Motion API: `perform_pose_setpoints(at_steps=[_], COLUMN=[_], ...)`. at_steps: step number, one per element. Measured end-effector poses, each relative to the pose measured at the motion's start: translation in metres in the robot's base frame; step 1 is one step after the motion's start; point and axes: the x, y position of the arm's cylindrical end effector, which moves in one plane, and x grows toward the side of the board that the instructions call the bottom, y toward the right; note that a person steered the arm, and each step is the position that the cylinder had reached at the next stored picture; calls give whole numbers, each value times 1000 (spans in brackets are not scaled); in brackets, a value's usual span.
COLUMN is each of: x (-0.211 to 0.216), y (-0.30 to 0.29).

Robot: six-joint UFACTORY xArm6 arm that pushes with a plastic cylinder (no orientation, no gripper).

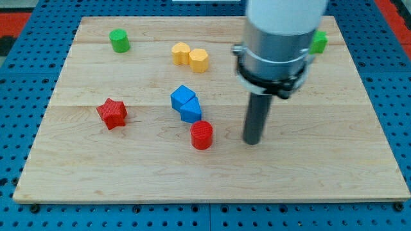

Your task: Slide the red circle closure to the red star

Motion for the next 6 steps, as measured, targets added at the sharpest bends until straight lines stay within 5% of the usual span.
perform_pose_setpoints(at_steps=[2,4,6], x=[-2,-9,-22], y=[-114,-95,-169])
